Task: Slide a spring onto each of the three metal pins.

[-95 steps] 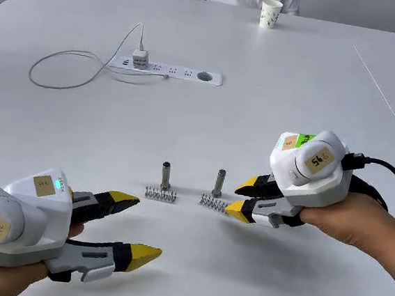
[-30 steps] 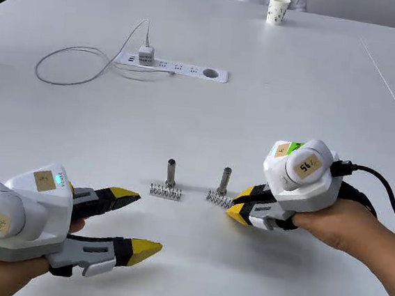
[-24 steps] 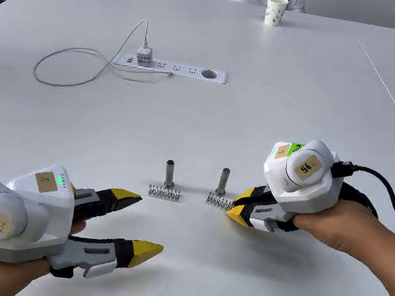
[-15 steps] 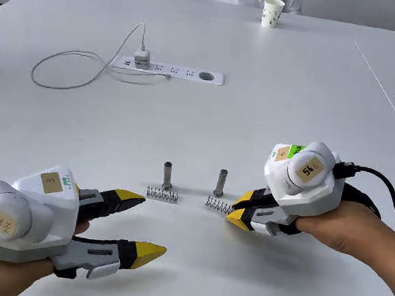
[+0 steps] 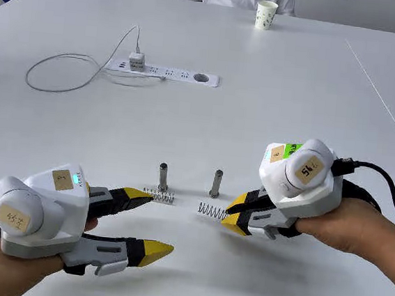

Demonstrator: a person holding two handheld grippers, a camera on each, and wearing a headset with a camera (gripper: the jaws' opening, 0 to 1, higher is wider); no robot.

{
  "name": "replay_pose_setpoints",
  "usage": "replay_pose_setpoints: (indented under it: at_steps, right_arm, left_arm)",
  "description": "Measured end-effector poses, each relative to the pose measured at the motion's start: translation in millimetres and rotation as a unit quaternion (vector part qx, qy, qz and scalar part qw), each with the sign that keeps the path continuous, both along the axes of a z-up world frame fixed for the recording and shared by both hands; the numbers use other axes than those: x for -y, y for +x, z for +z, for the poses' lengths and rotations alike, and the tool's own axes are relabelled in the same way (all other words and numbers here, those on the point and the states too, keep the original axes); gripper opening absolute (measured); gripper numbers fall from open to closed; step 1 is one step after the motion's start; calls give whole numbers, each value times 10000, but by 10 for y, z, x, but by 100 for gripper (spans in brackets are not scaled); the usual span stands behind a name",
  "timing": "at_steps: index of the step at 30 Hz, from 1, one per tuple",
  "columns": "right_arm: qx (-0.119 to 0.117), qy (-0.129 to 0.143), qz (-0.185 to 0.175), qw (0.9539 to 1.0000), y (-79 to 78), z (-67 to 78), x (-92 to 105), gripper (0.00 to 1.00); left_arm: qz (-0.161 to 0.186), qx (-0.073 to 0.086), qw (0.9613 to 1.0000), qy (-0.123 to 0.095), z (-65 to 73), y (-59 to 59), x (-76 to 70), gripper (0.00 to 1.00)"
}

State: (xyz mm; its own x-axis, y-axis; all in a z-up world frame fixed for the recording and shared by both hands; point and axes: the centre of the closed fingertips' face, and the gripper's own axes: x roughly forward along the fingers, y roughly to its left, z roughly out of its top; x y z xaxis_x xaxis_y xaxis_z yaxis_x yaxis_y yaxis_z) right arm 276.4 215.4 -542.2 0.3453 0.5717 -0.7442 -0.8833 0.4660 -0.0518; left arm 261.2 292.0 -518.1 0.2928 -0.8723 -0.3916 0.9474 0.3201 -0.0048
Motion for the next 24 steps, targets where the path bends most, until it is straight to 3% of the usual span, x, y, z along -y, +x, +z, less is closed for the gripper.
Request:
replay_pose_setpoints:
  at_steps: [24]
  right_arm:
    - [11, -30, 624, 9980, -178, 160, -248, 11]
  left_arm:
    - [-174, 64, 9998, -25, 30, -12, 115, 49]
